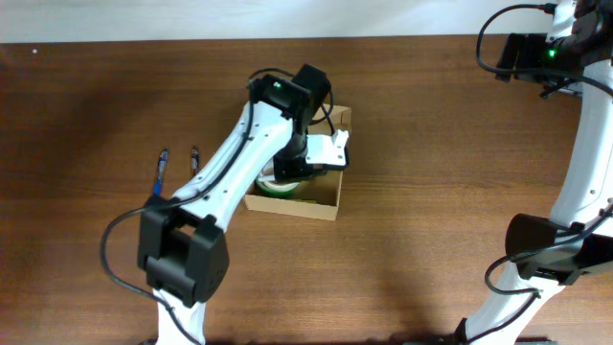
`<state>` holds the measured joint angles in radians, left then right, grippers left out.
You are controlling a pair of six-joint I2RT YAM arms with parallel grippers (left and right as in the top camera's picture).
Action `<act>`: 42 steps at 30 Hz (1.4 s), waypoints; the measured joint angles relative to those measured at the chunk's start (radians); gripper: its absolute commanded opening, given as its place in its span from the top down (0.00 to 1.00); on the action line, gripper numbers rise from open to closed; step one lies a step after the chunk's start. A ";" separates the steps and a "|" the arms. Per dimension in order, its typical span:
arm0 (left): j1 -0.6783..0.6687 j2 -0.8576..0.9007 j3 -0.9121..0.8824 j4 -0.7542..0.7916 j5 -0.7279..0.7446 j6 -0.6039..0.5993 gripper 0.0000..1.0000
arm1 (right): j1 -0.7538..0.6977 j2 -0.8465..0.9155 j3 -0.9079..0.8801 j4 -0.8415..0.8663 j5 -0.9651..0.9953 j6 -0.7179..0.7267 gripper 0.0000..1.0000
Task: Pack container
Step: 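Carry the black marker into the box and open the left gripper, then move the left gripper back to the blue pen and grasp it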
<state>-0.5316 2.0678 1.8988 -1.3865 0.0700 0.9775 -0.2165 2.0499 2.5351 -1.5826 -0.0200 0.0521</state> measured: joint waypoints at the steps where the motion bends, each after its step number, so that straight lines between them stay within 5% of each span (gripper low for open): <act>1: -0.003 0.009 -0.001 0.000 0.000 0.000 0.98 | 0.000 0.000 0.000 0.000 0.000 0.000 0.01; 15: -0.013 0.051 -0.095 0.019 -0.002 0.000 0.98 | 0.000 0.000 0.000 0.000 0.000 0.000 0.01; 17: -0.013 0.051 -0.095 0.019 -0.011 0.000 0.83 | 0.000 0.000 0.000 0.000 0.000 0.000 0.01; 23: -0.014 0.051 -0.095 0.048 -0.040 0.000 0.66 | 0.000 0.000 0.000 0.000 0.000 0.000 0.01; 28: -0.016 0.021 -0.095 0.087 -0.059 -0.017 0.63 | 0.000 0.000 0.000 0.000 0.000 0.001 0.01; 37: 0.010 -0.270 -0.094 0.151 -0.219 -0.249 0.63 | 0.000 0.000 0.000 0.000 0.000 0.000 0.01; 42: 0.208 -0.496 -0.111 0.241 -0.259 -0.403 0.60 | 0.000 0.000 0.000 0.000 0.000 0.000 0.01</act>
<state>-0.3233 1.5715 1.7874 -1.1454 -0.1886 0.5747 -0.2165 2.0499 2.5351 -1.5829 -0.0200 0.0517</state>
